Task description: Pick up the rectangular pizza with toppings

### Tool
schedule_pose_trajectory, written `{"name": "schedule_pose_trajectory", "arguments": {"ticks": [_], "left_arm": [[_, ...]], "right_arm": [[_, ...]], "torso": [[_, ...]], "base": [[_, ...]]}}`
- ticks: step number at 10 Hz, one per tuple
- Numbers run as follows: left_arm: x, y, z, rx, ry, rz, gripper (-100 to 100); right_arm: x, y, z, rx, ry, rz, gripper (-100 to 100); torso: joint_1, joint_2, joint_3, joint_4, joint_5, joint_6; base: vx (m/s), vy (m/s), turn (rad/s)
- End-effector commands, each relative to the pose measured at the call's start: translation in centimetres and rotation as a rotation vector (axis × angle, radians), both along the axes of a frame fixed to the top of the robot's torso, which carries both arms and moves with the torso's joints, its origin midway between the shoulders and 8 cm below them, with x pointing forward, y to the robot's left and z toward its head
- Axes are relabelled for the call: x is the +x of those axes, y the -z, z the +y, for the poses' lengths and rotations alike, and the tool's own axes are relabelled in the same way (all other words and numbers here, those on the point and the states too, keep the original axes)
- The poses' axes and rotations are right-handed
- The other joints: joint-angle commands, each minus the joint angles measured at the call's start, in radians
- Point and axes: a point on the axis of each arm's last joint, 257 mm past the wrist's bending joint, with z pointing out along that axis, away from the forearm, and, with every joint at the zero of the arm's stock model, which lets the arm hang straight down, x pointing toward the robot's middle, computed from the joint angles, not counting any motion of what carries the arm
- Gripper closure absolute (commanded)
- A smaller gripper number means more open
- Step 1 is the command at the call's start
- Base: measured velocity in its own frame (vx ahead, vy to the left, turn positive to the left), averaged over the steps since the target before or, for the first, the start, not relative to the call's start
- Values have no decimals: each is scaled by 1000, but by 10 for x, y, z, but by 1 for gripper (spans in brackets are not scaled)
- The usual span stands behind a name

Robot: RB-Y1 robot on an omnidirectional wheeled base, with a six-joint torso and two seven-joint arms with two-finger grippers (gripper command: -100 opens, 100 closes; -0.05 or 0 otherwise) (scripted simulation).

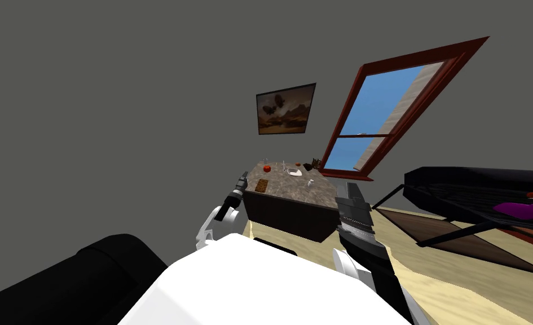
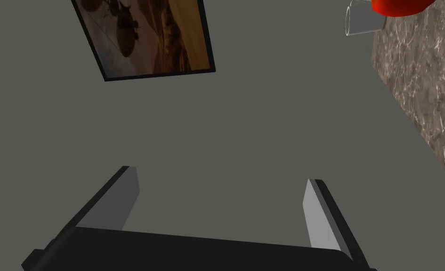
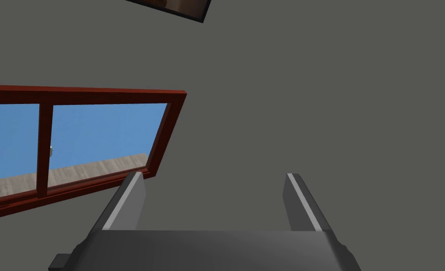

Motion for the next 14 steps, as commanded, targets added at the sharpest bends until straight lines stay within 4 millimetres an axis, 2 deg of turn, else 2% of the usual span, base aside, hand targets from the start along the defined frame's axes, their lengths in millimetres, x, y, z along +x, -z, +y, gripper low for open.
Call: {"name": "schedule_pose_trajectory", "arguments": {"ticks": [1,14], "left_arm": [[5,9,-3,-20,6,41,-100],[19,79,-13,-118,-3,329,-100]], "right_arm": [[0,0,0,0,0,0,0],[0,0,0,0,0,0,0]], "torso": [[0,0,0,0,0,0],[1,0,0,0,0,0]], "base": [[18,14,-77],[14,16,-39]]}}
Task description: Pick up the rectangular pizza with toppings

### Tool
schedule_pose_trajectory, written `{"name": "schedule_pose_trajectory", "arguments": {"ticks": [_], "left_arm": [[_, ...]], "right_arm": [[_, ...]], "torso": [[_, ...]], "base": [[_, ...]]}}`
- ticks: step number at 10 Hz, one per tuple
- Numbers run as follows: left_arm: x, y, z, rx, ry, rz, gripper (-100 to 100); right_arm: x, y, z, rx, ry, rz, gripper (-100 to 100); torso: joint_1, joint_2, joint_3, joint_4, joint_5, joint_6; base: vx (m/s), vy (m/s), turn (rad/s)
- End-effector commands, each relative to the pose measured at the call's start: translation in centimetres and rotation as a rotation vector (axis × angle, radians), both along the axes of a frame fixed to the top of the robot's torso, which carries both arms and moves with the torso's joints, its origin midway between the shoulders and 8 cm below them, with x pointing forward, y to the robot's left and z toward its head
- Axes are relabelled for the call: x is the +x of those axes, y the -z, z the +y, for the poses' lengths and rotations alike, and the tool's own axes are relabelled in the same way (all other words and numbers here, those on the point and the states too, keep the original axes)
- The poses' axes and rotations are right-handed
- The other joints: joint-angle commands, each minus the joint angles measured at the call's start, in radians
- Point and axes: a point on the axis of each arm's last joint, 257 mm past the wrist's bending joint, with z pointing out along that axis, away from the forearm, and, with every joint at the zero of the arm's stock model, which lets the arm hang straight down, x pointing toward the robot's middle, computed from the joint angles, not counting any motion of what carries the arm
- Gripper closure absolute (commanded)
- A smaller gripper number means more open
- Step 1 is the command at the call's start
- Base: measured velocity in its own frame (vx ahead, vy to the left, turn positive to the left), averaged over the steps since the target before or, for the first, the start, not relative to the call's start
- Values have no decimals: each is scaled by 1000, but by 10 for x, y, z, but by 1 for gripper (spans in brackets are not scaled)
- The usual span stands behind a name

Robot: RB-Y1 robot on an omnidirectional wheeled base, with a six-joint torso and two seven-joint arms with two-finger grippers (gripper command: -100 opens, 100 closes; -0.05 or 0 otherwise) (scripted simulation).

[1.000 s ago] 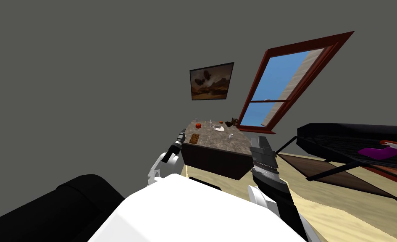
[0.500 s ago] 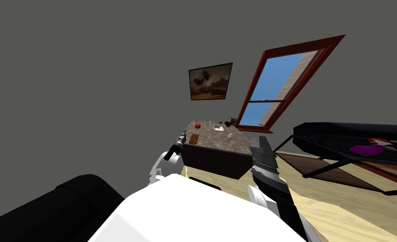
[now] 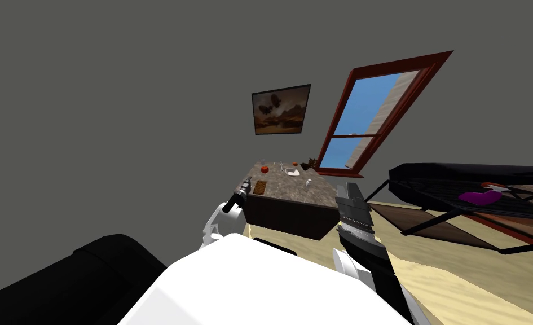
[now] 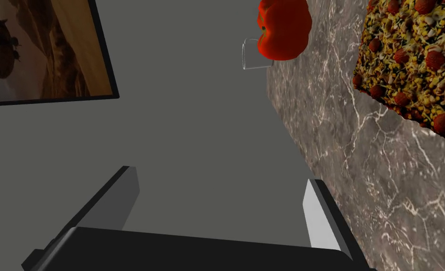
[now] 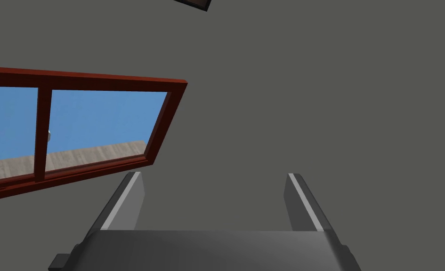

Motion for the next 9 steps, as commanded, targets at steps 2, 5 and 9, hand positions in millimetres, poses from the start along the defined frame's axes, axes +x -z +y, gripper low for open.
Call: {"name": "schedule_pose_trajectory", "arguments": {"ticks": [2,5,9], "left_arm": [[1,12,-5,-20,-1,57,-100],[1,26,-8,-38,-5,118,-100],[-2,46,-11,-54,-14,200,-100]], "right_arm": [[0,0,0,0,0,0,0],[0,0,0,0,0,0,0],[0,0,0,0,0,0,0]], "torso": [[-1,0,0,0,0,0],[-1,0,0,0,0,0],[0,0,0,0,0,0]], "base": [[12,14,-30],[13,17,-32],[16,24,-37]]}}
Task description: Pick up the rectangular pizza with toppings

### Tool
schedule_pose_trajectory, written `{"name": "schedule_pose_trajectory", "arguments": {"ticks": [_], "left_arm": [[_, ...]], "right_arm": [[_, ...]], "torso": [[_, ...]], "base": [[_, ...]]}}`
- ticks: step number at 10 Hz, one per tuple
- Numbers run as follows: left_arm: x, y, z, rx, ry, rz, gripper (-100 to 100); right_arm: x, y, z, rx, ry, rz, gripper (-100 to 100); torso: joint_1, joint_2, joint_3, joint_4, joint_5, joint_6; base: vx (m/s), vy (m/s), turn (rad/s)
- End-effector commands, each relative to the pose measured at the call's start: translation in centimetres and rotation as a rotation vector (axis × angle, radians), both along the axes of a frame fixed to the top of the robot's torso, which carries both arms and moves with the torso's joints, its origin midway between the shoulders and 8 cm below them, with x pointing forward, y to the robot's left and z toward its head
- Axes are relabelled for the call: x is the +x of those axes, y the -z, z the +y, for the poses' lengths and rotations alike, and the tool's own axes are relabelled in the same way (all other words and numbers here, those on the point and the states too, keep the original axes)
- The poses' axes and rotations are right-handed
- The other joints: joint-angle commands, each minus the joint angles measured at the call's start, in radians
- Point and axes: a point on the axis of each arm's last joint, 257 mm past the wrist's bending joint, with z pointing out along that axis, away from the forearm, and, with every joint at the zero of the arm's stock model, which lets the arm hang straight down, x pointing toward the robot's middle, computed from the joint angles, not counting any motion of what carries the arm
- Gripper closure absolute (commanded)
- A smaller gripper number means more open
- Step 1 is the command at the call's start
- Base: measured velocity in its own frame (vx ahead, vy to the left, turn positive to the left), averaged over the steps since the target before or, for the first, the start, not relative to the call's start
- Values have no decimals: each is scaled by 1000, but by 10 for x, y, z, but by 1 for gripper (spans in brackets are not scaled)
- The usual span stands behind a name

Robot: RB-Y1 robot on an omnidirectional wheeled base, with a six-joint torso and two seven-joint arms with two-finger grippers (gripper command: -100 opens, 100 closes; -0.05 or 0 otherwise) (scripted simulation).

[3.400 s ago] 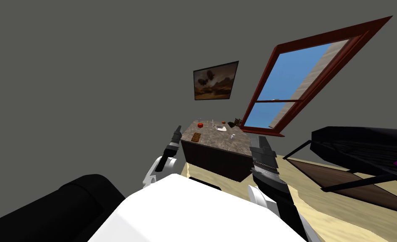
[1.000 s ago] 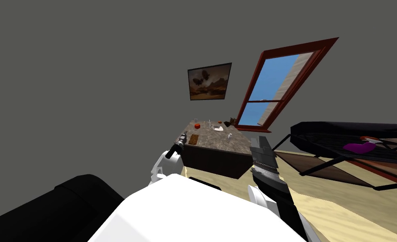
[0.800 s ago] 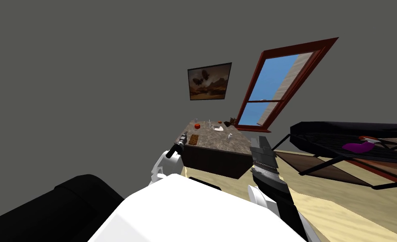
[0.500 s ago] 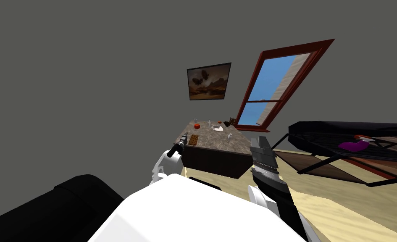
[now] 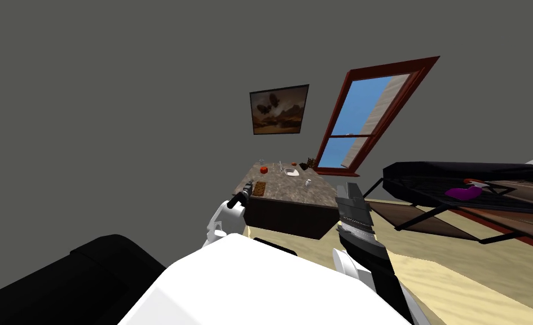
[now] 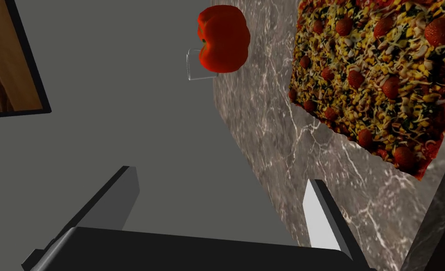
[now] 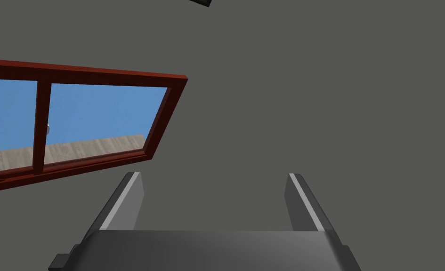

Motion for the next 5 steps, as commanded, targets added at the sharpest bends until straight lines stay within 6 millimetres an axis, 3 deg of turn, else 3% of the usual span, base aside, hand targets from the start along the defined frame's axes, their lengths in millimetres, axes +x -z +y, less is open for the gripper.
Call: {"name": "schedule_pose_trajectory", "arguments": {"ticks": [1,5], "left_arm": [[0,9,-6,-16,0,41,-100],[-6,27,-9,-29,-10,125,-100]], "right_arm": [[0,0,0,0,0,0,0],[0,0,0,0,0,0,0]], "torso": [[0,0,0,0,0,0],[1,-1,0,0,0,0]], "base": [[14,22,-57],[18,25,-38]]}}
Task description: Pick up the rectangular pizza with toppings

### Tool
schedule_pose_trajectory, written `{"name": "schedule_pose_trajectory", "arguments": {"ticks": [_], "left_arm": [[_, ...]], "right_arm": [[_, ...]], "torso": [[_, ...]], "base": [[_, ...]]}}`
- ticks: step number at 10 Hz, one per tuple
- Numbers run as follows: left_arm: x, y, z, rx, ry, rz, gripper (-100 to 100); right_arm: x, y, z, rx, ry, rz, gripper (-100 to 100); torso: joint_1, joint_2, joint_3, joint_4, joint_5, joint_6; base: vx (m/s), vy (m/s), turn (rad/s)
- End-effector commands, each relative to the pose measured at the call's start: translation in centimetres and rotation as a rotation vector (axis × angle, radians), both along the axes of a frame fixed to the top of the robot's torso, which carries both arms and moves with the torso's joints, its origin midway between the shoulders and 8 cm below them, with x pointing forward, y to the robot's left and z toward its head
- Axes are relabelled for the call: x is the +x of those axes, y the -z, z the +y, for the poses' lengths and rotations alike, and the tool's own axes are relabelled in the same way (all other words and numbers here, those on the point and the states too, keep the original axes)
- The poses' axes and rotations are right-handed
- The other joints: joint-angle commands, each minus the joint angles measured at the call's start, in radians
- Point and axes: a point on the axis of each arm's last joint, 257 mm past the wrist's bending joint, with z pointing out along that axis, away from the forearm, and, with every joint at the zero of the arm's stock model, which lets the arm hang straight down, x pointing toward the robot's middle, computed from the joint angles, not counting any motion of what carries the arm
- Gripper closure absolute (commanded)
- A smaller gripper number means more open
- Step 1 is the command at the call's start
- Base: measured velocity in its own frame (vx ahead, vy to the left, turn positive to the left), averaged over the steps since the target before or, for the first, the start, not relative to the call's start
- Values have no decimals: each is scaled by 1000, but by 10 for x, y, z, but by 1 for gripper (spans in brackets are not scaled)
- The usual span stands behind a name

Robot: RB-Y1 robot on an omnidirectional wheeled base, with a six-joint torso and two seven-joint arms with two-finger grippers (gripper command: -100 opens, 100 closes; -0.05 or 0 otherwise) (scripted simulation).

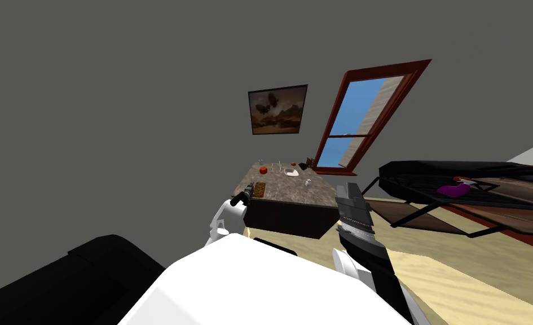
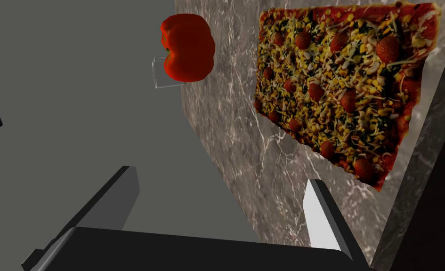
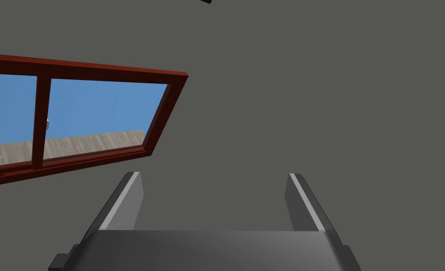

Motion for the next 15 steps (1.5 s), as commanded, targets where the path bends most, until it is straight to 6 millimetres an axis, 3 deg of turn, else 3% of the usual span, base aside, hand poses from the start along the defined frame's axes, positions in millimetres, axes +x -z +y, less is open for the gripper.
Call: {"name": "schedule_pose_trajectory", "arguments": {"ticks": [1,15], "left_arm": [[-2,8,-5,-14,-1,41,-100],[-37,66,-32,-67,-25,365,-100]], "right_arm": [[0,0,0,0,0,0,0],[0,0,0,0,0,0,0]], "torso": [[0,0,0,0,0,0],[1,-1,0,0,0,0]], "base": [[18,25,-66],[19,31,-44]]}}
